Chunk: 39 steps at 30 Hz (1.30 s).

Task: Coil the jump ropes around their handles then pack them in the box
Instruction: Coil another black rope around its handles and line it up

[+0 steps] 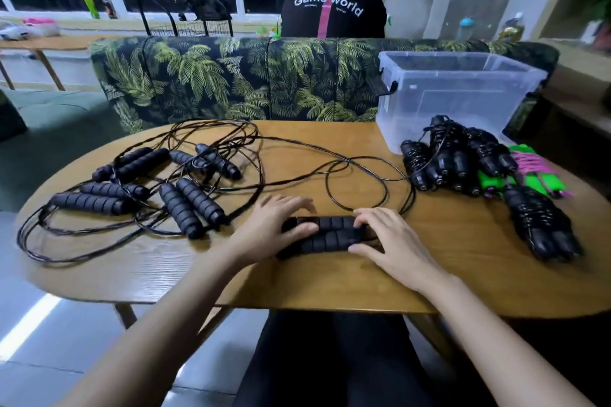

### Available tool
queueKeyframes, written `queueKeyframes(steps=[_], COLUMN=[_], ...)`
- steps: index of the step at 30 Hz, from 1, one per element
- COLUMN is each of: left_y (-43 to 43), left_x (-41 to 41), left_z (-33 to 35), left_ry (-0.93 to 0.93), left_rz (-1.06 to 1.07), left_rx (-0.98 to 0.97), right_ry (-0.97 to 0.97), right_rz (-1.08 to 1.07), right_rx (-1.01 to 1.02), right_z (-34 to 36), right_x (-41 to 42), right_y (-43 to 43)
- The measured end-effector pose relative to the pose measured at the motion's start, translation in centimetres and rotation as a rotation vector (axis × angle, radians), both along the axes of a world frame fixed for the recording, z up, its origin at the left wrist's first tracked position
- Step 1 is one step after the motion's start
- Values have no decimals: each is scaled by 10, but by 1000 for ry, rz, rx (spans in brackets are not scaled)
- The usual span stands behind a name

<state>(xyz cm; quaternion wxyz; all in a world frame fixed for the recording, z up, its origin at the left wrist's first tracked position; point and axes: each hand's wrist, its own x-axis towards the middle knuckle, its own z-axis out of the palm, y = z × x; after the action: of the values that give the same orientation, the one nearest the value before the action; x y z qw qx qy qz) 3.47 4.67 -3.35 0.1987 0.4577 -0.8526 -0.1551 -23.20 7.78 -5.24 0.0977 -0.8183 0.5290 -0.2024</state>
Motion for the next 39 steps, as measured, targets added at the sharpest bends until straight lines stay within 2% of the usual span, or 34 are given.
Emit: queueKeyframes(steps=[3, 8, 16, 23, 30, 39], left_y=[6, 3, 2, -2, -28, -40], left_x=[5, 13, 13, 14, 28, 27], left_z=[-8, -14, -18, -27, -28, -18], left_ry=[-24, 20, 57, 145, 131, 103], left_rz=[-84, -104, -145, -115, 28, -73], left_rx=[36, 77, 36, -32, -78, -5], right_ry=[-8, -15, -99, 51, 200, 166], right_rz=[-7, -67, -44, -30, 59, 76], right_rx=[5, 39, 128, 13, -72, -179], right_z=[-4, -5, -5, -7, 3, -3], right_x=[-6, -10, -24, -21, -5, -11], right_y=[5, 1, 1, -11, -56, -69])
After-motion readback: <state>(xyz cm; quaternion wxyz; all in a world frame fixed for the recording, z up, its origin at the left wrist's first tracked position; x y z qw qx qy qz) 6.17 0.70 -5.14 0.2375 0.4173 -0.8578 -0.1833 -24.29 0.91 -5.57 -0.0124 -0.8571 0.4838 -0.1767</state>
